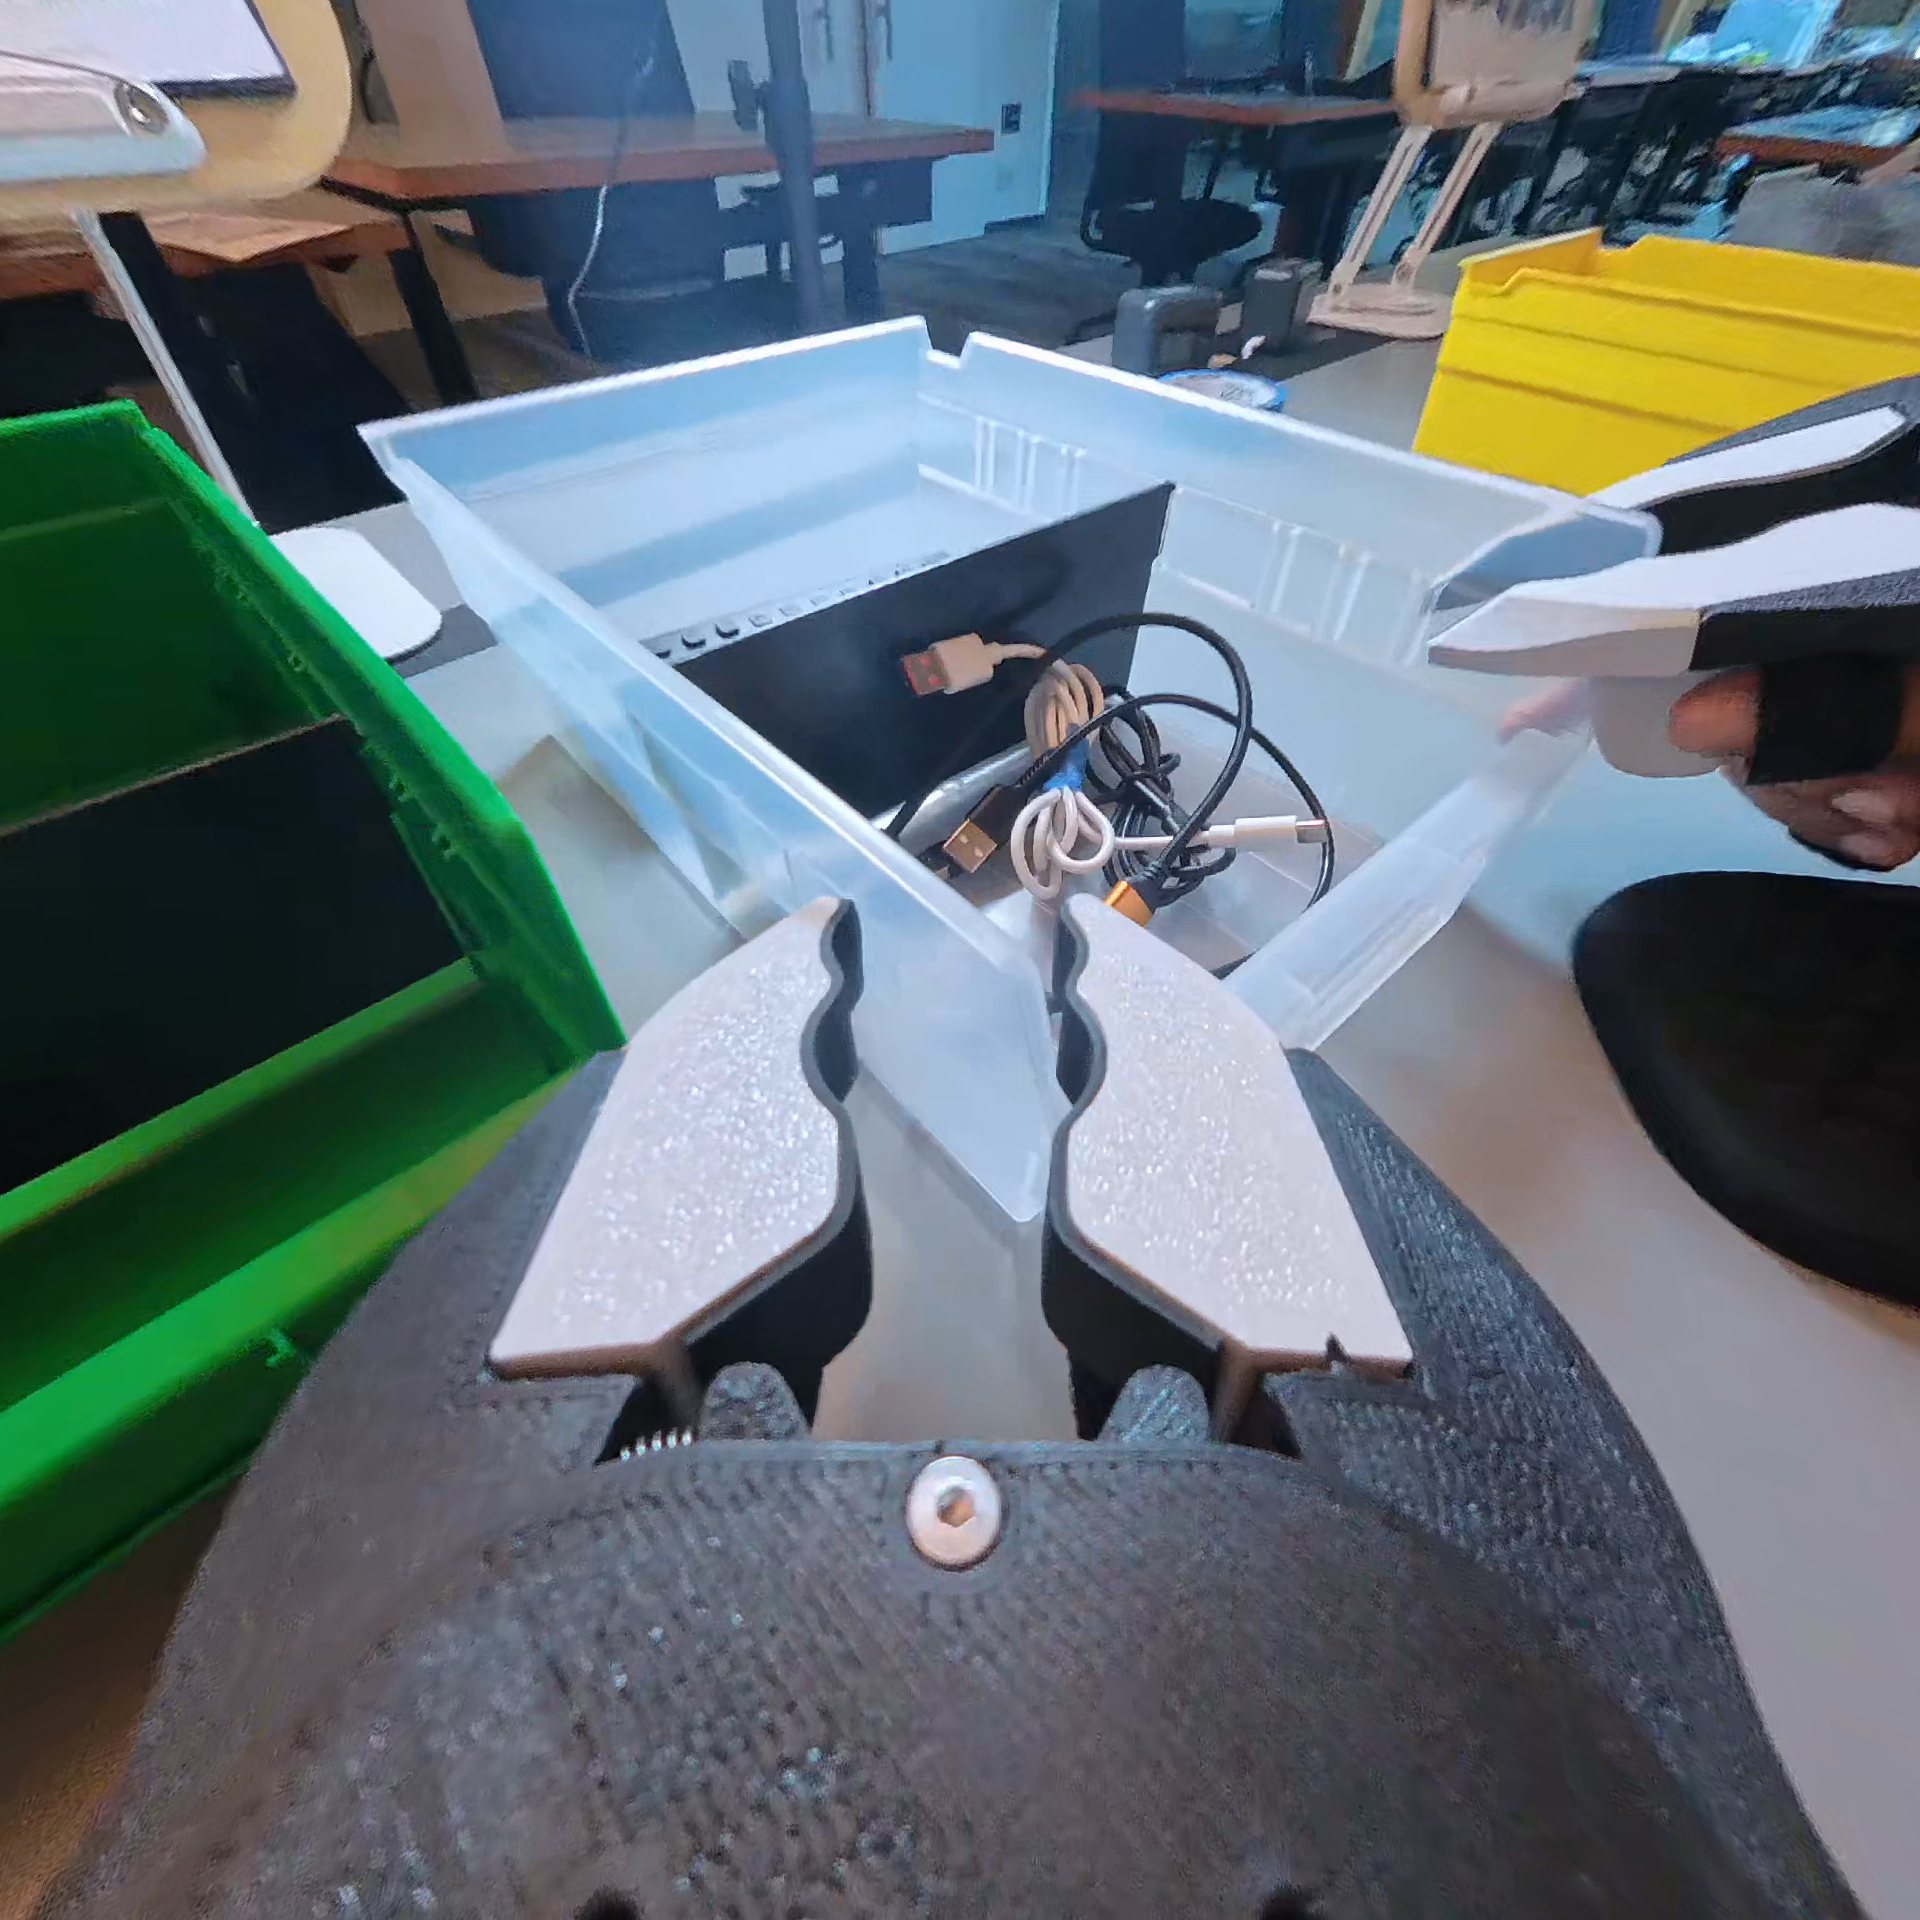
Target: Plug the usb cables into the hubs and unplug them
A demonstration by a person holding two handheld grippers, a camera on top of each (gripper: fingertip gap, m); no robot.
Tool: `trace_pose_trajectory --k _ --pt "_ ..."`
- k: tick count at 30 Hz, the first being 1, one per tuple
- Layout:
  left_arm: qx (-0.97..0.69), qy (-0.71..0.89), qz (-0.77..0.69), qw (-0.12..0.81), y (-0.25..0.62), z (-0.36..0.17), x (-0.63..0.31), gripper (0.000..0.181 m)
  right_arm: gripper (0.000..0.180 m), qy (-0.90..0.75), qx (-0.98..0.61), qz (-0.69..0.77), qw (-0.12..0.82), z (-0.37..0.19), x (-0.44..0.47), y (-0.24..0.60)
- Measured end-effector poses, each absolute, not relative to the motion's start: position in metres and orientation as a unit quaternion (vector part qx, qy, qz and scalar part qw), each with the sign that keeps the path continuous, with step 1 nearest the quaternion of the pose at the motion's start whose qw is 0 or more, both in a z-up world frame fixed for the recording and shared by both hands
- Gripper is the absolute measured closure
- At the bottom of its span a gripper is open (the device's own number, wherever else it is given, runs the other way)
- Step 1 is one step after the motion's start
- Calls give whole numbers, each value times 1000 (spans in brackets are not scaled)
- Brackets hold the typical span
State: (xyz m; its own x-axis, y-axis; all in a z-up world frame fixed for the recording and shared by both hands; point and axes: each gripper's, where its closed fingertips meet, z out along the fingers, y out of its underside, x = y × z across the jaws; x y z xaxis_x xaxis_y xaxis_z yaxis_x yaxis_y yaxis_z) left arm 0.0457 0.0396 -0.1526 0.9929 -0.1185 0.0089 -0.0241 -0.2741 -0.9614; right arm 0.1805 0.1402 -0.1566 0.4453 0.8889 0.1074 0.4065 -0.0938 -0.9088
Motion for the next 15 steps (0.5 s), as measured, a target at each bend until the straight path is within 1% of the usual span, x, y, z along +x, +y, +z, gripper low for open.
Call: trace_pose_trajectory --k 5,9,12,15 --pt "-768 51 -72 635 7 -125 56 147 160 -450 -673 241 536 -135 197 99" --pt "-734 71 -37 674 -32 -79 59 150 160 -431 -637 261 584 -94 205 58" --pt "-716 64 21 695 -69 -39 36 157 158 -454 -590 281 605 -58 187 23" --pt "-712 43 61 698 -110 -11 2 157 158 -471 -556 319 606 -33 147 -7"
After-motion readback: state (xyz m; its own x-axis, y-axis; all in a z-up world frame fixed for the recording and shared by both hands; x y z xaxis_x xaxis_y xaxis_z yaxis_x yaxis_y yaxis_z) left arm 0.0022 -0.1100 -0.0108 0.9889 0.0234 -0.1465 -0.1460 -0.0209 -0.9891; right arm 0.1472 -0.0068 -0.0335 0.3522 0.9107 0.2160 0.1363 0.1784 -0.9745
